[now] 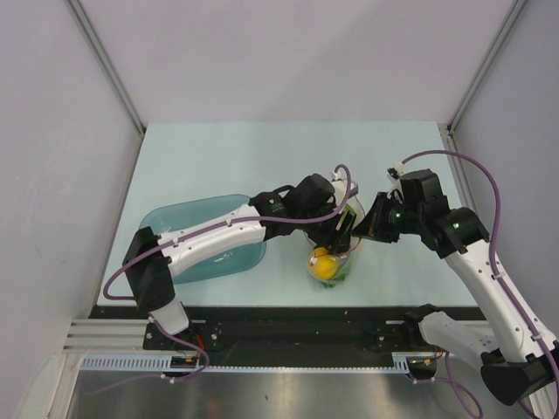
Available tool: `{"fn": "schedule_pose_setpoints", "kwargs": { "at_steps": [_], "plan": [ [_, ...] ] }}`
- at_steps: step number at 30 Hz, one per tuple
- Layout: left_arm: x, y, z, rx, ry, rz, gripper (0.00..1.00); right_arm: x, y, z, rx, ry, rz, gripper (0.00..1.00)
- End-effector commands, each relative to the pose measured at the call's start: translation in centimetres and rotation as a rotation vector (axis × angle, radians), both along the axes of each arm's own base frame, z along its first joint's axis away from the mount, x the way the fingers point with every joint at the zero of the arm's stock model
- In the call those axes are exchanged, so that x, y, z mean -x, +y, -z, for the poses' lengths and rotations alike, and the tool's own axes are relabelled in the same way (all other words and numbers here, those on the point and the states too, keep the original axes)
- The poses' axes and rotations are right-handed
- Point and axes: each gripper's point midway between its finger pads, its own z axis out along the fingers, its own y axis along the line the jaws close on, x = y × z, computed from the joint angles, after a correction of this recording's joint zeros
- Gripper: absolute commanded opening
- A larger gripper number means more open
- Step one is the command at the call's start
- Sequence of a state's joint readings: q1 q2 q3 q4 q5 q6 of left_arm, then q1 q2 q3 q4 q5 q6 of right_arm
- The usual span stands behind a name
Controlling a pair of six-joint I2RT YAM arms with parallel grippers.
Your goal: Open the zip-top bag and remove the fake food
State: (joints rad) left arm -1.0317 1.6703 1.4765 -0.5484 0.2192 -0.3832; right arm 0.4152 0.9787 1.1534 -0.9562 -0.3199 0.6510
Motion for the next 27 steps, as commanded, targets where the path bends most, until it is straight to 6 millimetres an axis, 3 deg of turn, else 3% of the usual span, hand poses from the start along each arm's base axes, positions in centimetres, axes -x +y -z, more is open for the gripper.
{"fn": "schedule_pose_setpoints", "kwargs": {
  "at_steps": [1,8,11,12,15,20,27],
  "plan": [
    [-0.1,0.1,1.4,-0.037,-0.031,0.008,0.73,-0.1,0.7,-1.8,-0.06,-0.064,-0.008,0.0],
    [-0.3,-0.5,2.3,-0.025,-0.028,0.001,0.71,0.3,0.7,-1.4,-0.058,-0.054,-0.006,0.0],
    [-0.3,-0.6,2.3,-0.029,-0.024,0.014,0.53,0.4,0.7,-1.2,-0.053,-0.05,-0.008,0.0],
    [-0.3,-0.6,1.8,-0.019,-0.031,0.013,0.4,0.4,0.6,-1.1,-0.051,-0.05,-0.008,0.0],
    [-0.5,-0.1,0.9,-0.014,-0.056,-0.003,0.25,0.5,0.3,-0.6,-0.033,-0.044,-0.003,0.0],
    [-0.2,1.1,-2.4,0.019,-0.095,-0.016,0.04,0.7,-0.1,0.1,-0.007,-0.045,-0.003,0.0],
    [0.9,3.0,-8.3,0.124,-0.162,-0.009,0.0,0.9,-0.6,1.2,0.029,-0.044,-0.006,0.0]
  ]
}}
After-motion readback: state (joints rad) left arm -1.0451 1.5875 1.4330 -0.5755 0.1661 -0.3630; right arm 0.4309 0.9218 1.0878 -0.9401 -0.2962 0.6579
